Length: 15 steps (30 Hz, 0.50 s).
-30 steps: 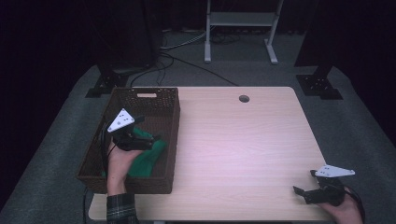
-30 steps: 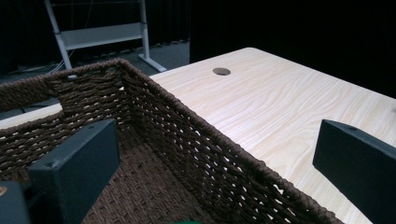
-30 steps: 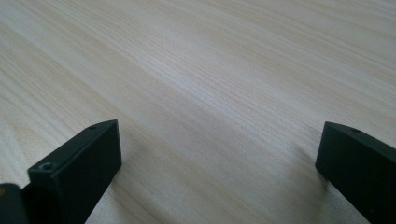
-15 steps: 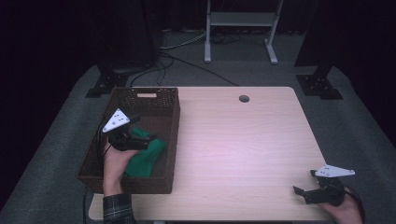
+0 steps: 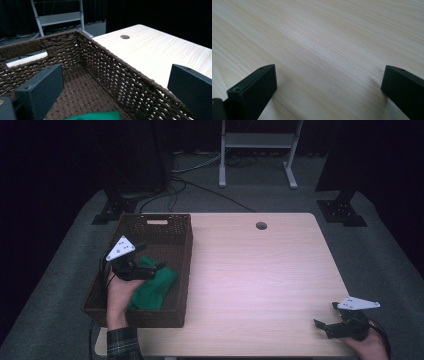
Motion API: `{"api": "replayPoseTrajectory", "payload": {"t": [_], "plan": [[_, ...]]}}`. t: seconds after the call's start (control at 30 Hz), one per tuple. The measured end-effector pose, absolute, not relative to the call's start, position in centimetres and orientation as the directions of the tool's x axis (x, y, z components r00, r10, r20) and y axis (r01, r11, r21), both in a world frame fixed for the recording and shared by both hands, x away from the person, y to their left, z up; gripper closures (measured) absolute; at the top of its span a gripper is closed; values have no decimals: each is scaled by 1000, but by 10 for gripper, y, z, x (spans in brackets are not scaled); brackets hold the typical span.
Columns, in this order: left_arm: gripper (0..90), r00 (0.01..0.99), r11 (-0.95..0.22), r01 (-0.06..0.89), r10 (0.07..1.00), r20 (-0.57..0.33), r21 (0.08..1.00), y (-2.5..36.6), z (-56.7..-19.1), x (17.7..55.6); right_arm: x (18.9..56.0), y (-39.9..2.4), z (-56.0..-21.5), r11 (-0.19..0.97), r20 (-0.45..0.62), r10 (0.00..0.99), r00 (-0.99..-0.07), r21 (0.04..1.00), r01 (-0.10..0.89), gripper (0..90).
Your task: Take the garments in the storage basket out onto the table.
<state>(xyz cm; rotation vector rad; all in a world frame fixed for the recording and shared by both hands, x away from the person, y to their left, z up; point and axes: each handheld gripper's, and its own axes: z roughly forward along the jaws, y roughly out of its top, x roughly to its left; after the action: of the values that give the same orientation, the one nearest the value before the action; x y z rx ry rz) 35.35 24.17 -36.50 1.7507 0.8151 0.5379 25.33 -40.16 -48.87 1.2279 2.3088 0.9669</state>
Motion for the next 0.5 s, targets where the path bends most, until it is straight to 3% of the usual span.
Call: {"api": "replayPoseTrajectory", "payload": {"t": [0.5], "plan": [[0, 641, -204, 279, 767, -24, 938, 247, -367, 354, 253, -401, -489, 390, 9, 828, -561, 709, 587, 0]]}}
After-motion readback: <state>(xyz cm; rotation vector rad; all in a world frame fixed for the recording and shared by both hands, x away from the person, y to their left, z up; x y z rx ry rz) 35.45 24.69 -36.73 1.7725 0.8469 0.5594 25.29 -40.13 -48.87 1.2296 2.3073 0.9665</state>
